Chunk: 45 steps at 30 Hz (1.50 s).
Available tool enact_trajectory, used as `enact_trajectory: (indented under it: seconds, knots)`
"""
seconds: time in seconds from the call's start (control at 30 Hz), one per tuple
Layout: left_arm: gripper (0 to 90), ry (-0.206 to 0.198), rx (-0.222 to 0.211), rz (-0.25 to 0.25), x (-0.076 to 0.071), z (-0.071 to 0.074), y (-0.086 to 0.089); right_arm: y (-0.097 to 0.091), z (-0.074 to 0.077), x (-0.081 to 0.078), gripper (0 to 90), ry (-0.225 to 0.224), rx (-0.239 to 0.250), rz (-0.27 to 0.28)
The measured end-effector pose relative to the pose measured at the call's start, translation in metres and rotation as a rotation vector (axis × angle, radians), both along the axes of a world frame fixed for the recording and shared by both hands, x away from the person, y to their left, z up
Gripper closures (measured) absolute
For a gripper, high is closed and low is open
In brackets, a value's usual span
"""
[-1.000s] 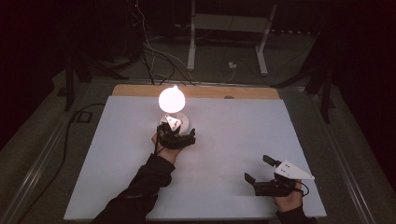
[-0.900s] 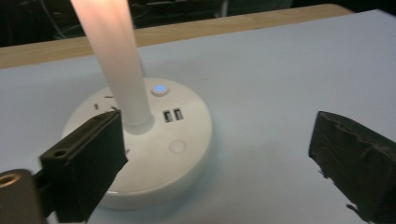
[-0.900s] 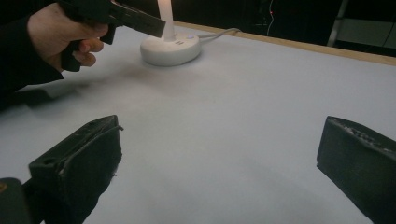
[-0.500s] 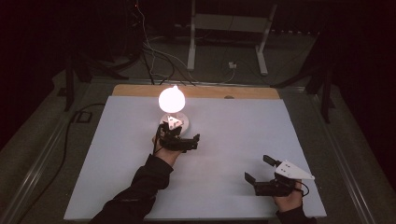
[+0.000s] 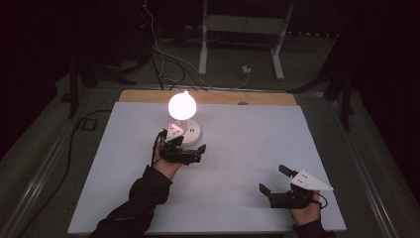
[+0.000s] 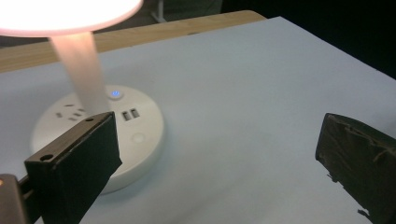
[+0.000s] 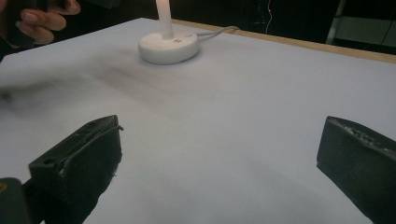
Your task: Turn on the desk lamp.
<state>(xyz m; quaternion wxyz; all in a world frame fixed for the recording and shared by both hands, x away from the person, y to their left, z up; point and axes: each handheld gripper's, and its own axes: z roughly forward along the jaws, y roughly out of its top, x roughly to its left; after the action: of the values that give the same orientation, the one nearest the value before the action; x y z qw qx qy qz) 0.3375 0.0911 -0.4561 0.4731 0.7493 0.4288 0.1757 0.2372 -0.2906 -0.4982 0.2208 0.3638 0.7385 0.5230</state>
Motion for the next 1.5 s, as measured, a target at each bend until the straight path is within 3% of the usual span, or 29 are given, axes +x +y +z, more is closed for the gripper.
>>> enact_trajectory:
  seconds: [0.27, 0.63, 1.07, 1.4, 1.5]
  knots:
    - [0.4, -0.017, -0.005, -0.017, -0.008, 0.003, 0.023, 0.0, 0.0, 0.0, 0.0, -0.001, 0.001, 0.0]
    - [0.3, -0.022, 0.011, -0.03, -0.018, -0.007, 0.052, 0.001, 0.0, 0.0, 0.0, 0.002, -0.002, 0.0]
    - [0.3, -0.028, 0.007, -0.057, -0.045, -0.014, 0.084, 0.0, -0.001, 0.001, 0.0, 0.006, 0.001, 0.001]
    - [0.3, -0.023, -0.001, -0.107, -0.067, -0.021, 0.109, 0.001, -0.002, 0.001, 0.0, 0.014, 0.002, 0.001]
    - [0.4, -0.01, 0.015, -0.125, -0.071, -0.027, 0.115, 0.002, -0.002, 0.001, 0.0, 0.014, -0.002, 0.002]
